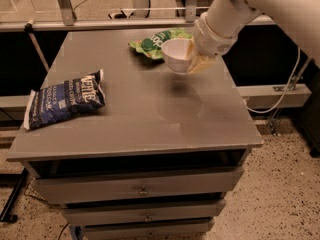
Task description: Move white bowl near green rice chip bag
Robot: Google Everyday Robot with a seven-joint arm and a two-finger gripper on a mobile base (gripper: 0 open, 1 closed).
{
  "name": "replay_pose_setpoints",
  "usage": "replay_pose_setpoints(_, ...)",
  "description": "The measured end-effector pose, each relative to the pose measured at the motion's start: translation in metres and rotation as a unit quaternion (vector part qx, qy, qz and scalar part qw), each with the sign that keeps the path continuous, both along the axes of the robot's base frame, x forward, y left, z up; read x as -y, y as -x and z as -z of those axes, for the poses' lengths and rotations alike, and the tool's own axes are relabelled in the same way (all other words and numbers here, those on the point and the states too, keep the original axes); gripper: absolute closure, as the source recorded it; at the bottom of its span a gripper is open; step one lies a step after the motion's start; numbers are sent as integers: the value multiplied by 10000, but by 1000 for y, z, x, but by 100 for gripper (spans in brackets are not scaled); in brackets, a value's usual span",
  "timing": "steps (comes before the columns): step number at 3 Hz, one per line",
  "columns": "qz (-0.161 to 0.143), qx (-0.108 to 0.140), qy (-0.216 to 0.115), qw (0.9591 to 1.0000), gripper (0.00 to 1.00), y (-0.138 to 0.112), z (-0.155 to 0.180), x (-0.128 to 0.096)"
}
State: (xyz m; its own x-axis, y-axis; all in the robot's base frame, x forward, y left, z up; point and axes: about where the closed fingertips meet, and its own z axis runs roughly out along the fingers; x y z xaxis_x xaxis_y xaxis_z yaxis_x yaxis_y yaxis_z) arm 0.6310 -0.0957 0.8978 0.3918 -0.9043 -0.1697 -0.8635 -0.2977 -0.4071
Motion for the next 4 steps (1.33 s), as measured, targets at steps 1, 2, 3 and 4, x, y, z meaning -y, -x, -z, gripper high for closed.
replay_pose_setpoints(1,1,87,114,9999,100,-23,5,-4)
replay_pose_setpoints(2,-17,165,225,9996,100,-39,10,-10)
replay_pose_setpoints(3,5,174,264,9995,100,-53,14,-12)
replay_pose_setpoints(4,7,149,256,9996,100,-62,19,-15)
